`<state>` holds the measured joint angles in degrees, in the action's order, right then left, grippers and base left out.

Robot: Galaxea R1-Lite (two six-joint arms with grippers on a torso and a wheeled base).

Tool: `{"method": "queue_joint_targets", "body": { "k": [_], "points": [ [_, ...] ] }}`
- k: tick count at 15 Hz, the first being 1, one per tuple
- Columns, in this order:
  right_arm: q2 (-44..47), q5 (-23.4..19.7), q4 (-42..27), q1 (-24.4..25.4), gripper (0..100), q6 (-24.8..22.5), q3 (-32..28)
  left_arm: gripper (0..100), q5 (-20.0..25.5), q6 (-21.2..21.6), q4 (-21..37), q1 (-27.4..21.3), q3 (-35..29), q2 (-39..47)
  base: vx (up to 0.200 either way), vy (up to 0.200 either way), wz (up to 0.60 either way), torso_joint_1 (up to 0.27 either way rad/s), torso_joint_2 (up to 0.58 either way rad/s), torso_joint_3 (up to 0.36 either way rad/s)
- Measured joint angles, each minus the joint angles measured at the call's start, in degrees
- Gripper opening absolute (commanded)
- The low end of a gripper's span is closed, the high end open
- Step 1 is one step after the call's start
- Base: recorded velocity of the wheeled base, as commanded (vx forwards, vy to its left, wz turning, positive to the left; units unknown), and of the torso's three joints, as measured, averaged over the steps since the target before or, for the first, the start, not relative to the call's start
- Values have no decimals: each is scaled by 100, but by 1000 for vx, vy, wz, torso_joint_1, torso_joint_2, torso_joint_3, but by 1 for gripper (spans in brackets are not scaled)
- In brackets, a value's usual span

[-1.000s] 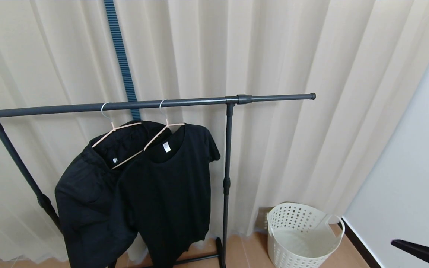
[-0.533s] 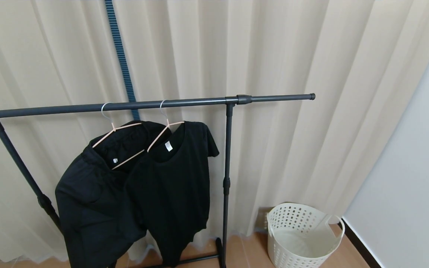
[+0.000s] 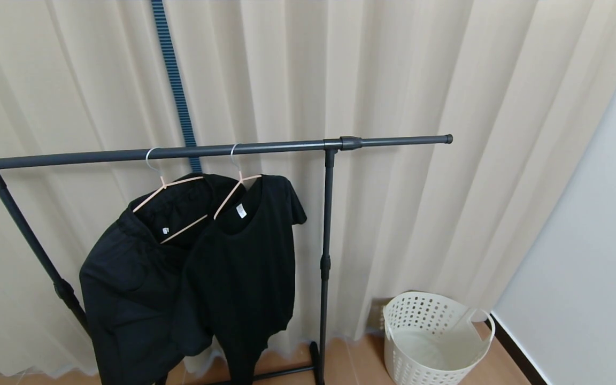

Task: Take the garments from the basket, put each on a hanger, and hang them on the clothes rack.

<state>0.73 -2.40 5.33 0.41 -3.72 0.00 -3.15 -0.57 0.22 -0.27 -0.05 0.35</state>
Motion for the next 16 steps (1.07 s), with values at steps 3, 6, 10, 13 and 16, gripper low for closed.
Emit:
{"method": "queue_joint_targets", "body": {
  "k": [3, 6, 10, 13, 16],
  "points": [
    [-49, -20, 2, -15, 100, 9, 0, 100, 0, -11, -4, 9, 2, -24, 0, 0, 0, 0, 0, 0],
    [-52, -20, 2, -17, 100, 9, 0, 100, 0, -9, -4, 5, 5, -30, 0, 0, 0, 0, 0, 0],
    [-52, -13, 2, -20, 100, 13, 0, 100, -2, -9, -4, 5, 5, -35, 0, 0, 0, 0, 0, 0],
    [-52, -13, 2, -17, 100, 22, 0, 100, 0, -9, -4, 2, 5, -35, 0, 0, 0, 0, 0, 0],
    [-52, -13, 0, -17, 100, 17, 0, 100, 0, -11, -6, 2, 5, -35, 0, 0, 0, 0, 0, 0]
  ]
}}
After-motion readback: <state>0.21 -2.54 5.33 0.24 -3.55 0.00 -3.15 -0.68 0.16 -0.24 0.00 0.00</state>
